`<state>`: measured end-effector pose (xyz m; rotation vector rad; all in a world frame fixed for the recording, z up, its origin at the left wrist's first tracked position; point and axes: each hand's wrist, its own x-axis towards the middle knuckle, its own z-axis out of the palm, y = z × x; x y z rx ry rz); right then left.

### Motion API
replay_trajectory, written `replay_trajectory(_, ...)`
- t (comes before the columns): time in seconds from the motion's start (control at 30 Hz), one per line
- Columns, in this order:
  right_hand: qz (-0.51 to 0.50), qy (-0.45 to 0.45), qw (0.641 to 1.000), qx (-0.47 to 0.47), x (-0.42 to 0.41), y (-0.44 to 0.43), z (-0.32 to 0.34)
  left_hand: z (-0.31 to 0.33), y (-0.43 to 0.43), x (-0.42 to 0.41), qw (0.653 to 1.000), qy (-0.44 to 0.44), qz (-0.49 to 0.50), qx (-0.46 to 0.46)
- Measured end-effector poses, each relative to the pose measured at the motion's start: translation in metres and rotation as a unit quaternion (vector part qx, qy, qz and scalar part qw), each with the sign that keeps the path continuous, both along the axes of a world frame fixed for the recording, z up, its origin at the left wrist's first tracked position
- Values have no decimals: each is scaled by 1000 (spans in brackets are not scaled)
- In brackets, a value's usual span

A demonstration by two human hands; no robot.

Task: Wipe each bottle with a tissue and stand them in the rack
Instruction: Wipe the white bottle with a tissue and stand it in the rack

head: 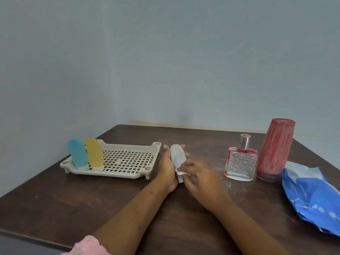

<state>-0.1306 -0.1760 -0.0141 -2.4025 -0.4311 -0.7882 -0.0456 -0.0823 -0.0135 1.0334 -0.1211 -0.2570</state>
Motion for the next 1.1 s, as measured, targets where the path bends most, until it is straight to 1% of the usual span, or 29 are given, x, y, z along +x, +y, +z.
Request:
replay_trajectory(0.2, -20, -9, 999, 32, 1, -6, 0, 0, 0, -1, 1000, -11, 18, 16)
replay_trajectory(0.33, -11, -4, 1000, -7, 1, -1, -2, 0, -1, 0, 1000, -13, 8, 19)
replay_trajectory(0.47, 9, 11, 999, -49, -3, -2, -2, 1, -2, -1, 999, -14, 29, 38)
replay_trajectory(0.67, -18, -1, 1000, 7, 0, -7, -3, 2, -4, 0, 999, 9, 27, 21)
replay_trajectory(0.8, -12, -6, 1000, -8, 2, -3, -4, 2, -3, 1, 999, 13, 21, 26)
replay_trajectory(0.9, 7, 13, 999, -31, 0, -3, -4, 2, -3, 1, 999, 4, 32, 34)
replay_trajectory(0.97, 5, 20, 1000, -17, 0, -7, -4, 2, -4, 0, 999, 1, 35, 30)
replay_trajectory(1.1, -27, 8, 998, 50, 8, -15, -7, 0, -3, 2, 1000, 0, 16, 21)
